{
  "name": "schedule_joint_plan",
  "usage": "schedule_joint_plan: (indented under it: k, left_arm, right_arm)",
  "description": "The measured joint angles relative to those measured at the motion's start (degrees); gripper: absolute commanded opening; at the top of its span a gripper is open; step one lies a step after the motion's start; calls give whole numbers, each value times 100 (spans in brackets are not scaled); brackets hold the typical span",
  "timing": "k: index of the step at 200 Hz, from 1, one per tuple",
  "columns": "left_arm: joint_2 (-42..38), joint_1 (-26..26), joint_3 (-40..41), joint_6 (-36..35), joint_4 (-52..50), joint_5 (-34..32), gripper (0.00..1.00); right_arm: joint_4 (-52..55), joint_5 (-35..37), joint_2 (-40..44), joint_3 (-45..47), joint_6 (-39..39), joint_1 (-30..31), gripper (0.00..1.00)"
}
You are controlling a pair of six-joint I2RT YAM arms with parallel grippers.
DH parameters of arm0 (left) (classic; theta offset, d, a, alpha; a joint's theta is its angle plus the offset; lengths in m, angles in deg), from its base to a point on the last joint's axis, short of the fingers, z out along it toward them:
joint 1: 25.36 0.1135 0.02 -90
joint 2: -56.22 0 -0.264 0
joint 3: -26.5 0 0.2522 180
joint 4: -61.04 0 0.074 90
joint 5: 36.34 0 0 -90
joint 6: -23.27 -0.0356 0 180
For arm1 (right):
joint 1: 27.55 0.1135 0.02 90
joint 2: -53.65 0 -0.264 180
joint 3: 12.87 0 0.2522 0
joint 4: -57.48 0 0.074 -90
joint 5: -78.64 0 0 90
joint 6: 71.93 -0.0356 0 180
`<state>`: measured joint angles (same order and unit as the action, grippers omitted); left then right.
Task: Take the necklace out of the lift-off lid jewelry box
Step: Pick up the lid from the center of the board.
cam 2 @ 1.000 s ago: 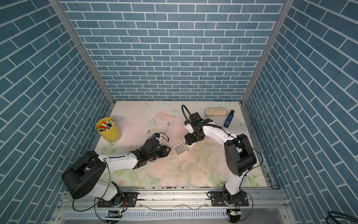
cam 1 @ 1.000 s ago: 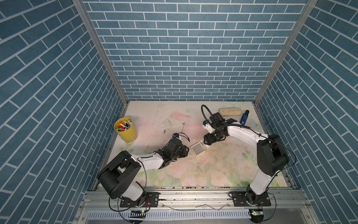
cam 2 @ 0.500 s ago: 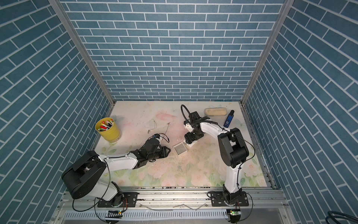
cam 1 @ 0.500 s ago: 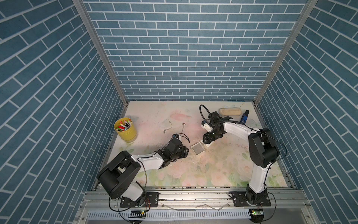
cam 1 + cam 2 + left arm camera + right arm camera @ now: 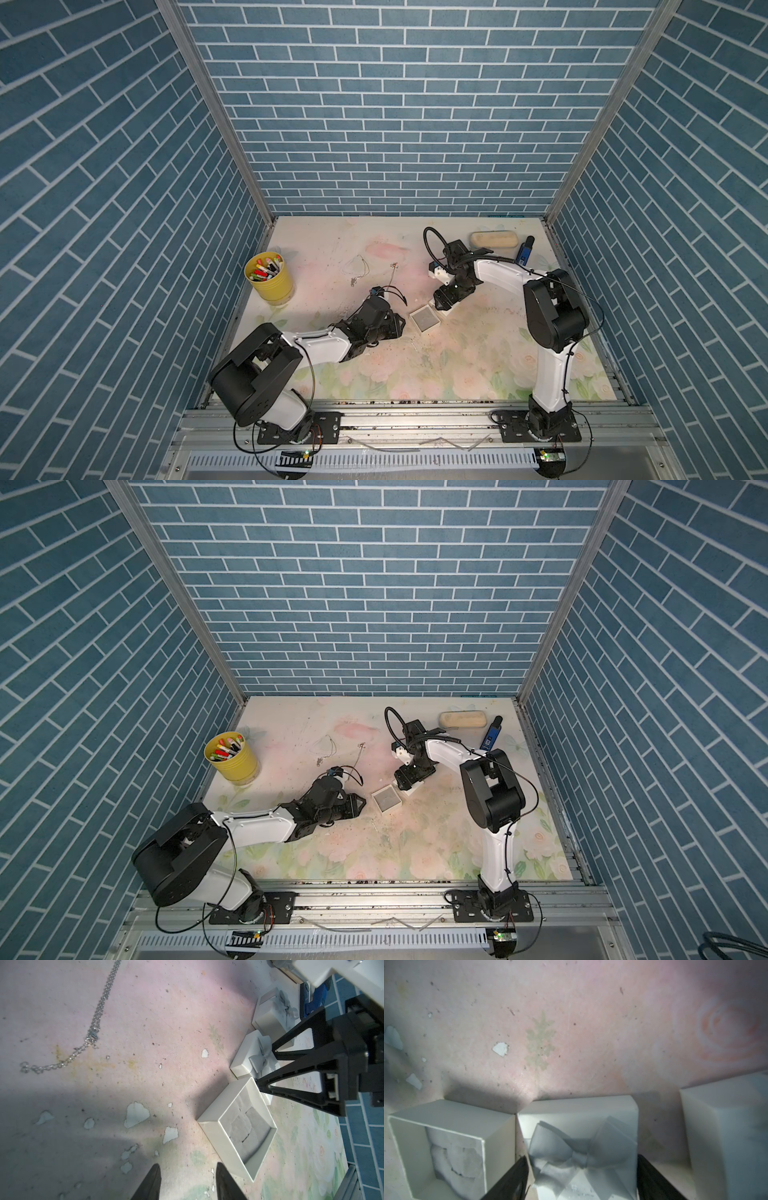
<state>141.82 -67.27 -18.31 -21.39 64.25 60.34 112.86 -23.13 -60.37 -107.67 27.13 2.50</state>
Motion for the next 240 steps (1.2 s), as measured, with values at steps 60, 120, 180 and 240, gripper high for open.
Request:
schedule_joint_plan:
  k: [60, 120, 180, 240]
  left_arm:
    - [0, 0, 0, 0, 0, 0, 45]
    - [0, 0, -2, 0, 0, 2, 45]
    - [0, 0, -2, 0, -2, 2, 45]
    - [0, 0, -2, 0, -17, 2, 45]
  right_arm:
    - [70, -2, -42, -57, 26, 15, 75]
    - [79, 42, -98, -98, 17, 118, 77]
    - [59, 76, -190, -157, -28, 210, 72]
    - [-11, 105, -114, -68, -260, 221, 60]
